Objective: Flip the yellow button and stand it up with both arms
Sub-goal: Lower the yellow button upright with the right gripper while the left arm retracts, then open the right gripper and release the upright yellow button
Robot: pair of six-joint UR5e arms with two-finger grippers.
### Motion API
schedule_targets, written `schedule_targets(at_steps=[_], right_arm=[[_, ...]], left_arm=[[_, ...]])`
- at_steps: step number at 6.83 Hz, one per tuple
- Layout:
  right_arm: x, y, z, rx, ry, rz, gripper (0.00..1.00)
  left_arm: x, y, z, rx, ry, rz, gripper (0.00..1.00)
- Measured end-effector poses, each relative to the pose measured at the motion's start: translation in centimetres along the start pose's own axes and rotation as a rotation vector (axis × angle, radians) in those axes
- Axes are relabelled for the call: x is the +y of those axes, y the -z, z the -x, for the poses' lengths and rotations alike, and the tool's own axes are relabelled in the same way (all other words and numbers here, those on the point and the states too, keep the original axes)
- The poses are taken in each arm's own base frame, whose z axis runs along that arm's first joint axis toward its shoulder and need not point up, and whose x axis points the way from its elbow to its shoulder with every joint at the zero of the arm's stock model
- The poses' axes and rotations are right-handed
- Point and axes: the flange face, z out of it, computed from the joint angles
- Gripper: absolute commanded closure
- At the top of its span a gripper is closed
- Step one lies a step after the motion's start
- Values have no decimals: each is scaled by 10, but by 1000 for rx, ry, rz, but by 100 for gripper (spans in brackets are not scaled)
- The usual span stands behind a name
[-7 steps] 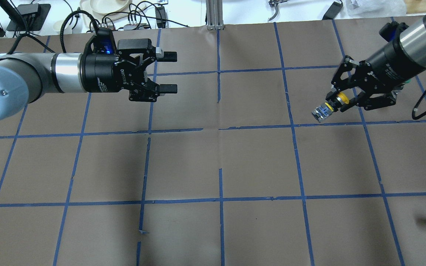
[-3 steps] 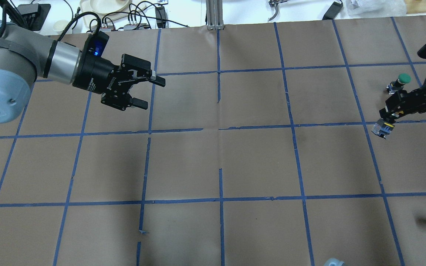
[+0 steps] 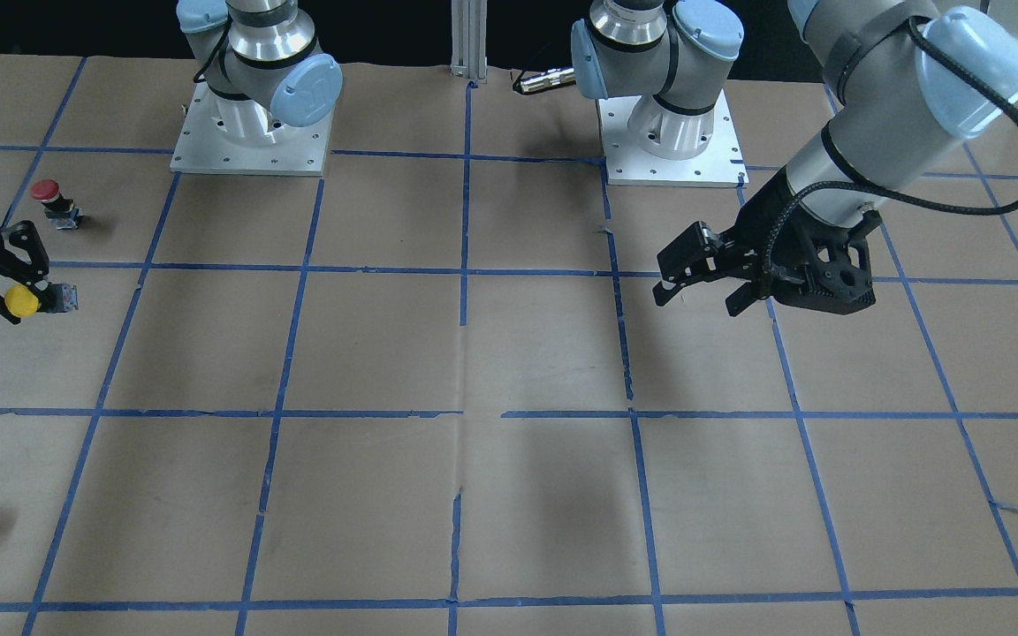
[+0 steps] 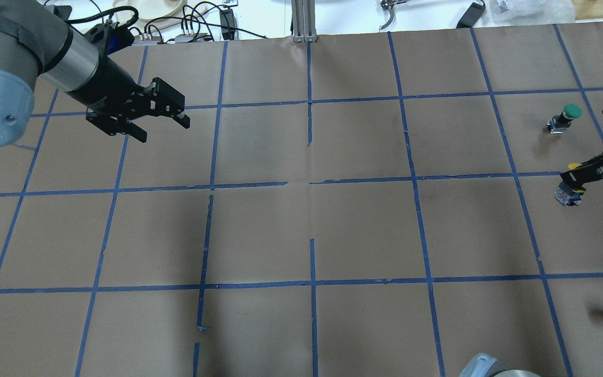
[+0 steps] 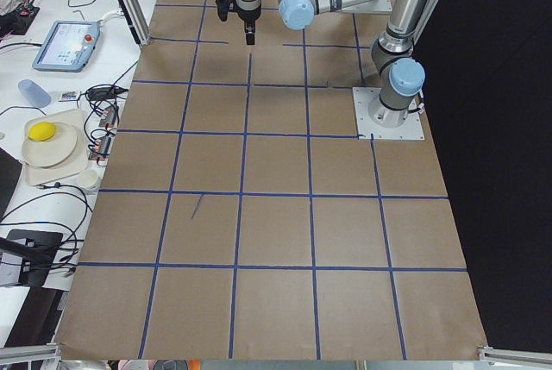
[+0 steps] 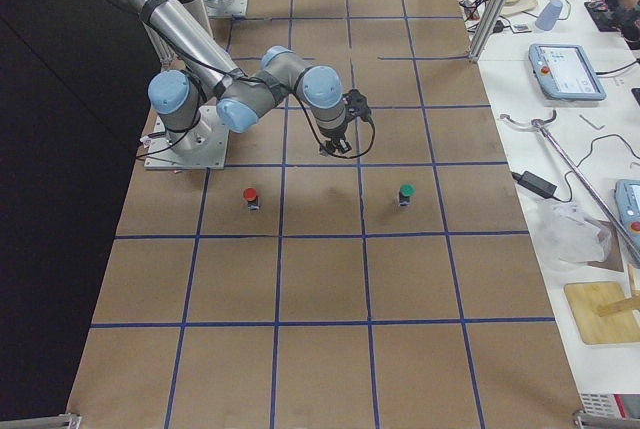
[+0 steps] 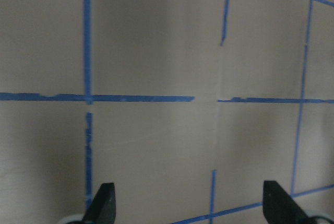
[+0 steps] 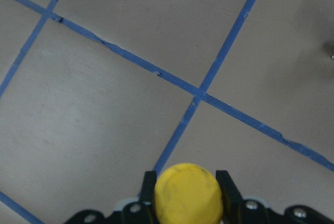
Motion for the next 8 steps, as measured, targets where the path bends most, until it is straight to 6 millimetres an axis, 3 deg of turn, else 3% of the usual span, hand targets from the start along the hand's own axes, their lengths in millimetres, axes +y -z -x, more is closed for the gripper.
schedule_targets(at_steps=[2,4,6,8], right_arm=[[22,-18,-26,20,280,-14,70],[44,-32,-47,5,487,-96,69],[69,-48,-68,2,626,-183,69],[80,-51,-74,8,707,-216,63]], left_arm=[[-1,39,-24,-166,-30,-5,0],[9,63,-38,-224,-18,4,0],[14,60,-39,-244,-18,24,0],[11,55,-39,-245,-16,30,0]])
